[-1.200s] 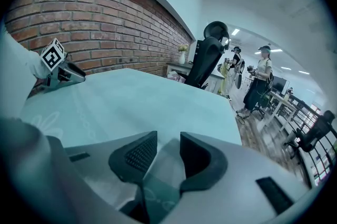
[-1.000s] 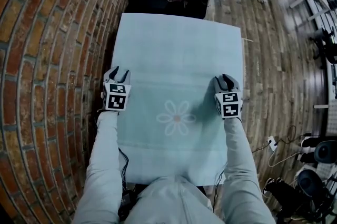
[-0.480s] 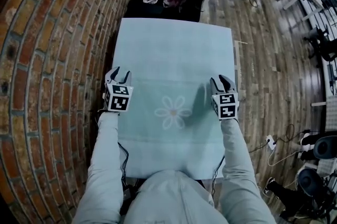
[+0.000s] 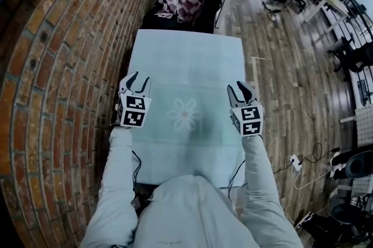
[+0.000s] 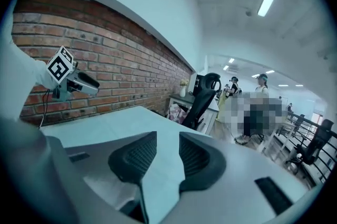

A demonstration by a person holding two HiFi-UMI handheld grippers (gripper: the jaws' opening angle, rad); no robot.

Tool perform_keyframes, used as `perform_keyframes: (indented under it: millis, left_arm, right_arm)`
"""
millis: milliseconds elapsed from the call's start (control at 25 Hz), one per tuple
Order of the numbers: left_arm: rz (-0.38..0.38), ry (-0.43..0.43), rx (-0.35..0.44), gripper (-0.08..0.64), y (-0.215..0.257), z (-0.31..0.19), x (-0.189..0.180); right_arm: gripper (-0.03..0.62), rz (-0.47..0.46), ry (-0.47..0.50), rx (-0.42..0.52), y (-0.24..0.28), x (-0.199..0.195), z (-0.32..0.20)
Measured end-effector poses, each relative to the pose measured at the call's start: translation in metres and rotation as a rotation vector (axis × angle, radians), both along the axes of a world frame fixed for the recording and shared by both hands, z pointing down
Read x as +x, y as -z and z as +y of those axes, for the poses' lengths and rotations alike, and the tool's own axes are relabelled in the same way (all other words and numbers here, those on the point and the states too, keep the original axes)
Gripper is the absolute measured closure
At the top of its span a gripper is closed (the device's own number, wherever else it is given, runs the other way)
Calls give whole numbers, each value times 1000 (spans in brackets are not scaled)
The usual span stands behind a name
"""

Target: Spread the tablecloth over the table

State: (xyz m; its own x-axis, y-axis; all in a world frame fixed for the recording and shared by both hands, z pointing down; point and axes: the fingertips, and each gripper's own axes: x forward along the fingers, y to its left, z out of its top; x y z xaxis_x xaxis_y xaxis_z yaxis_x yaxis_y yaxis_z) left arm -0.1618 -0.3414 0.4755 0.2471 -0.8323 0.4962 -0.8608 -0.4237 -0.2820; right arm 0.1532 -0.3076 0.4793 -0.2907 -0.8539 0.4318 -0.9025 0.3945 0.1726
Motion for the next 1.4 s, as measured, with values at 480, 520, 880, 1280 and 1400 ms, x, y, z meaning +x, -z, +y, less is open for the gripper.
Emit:
perform_keyframes:
  millis: [480,520,880,1280,1400]
  left_arm:
    - [221,-89,94,379,85,122,59]
    - [249,-97,92,379,88,130,61]
    - [351,-152,109,388,106,181,67]
    - [401,-163,118,501,103,210,61]
    - [412,-163,129,522,103,213,59]
  right_arm:
    - [485,-151,-3,163,86,11,116]
    - [489,-169,-15,169,89,12,124]
    - [542,-257,-77,228,113,18,178]
    - [569,-267,-60,280,123,-3,203]
    - [569,-268,-53,274,119,-8,207]
